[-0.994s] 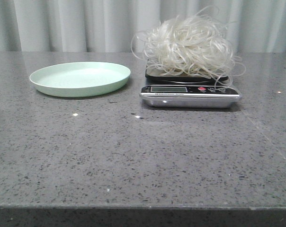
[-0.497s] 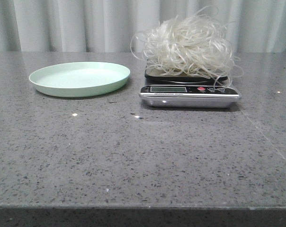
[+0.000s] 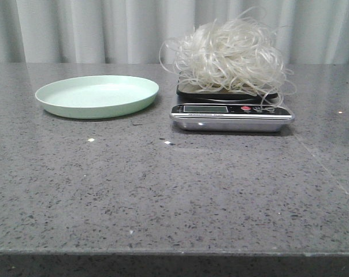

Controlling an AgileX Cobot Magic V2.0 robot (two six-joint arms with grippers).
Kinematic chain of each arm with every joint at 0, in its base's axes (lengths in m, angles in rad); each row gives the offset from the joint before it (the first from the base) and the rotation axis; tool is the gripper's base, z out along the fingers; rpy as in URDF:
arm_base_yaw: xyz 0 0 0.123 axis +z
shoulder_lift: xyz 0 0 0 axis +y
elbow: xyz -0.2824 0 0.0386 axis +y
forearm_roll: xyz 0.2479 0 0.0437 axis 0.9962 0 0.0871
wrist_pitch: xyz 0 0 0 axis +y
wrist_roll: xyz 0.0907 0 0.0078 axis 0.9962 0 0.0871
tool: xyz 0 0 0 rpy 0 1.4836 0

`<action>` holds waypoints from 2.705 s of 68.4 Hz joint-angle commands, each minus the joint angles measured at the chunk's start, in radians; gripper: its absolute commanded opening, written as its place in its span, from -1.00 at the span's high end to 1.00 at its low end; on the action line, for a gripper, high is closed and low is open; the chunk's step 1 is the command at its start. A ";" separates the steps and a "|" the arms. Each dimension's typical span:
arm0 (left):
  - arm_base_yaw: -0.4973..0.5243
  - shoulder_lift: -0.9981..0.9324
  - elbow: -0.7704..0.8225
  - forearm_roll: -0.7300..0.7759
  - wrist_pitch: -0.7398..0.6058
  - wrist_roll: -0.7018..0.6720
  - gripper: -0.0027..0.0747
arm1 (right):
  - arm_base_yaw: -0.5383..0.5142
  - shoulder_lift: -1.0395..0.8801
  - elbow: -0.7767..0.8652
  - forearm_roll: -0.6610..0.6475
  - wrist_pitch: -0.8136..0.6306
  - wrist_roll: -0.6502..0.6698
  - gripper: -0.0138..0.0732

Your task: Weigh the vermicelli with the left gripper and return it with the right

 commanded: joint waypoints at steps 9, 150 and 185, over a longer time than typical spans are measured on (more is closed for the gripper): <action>0.003 0.003 -0.028 -0.008 -0.084 -0.003 0.58 | 0.054 0.273 -0.259 0.066 0.134 -0.008 -0.55; 0.003 0.003 -0.028 -0.008 -0.068 -0.003 0.58 | 0.151 0.675 -0.854 0.301 0.395 -0.093 0.34; 0.003 0.003 -0.028 -0.015 -0.068 -0.003 0.58 | 0.389 0.921 -0.878 0.302 0.122 -0.093 0.34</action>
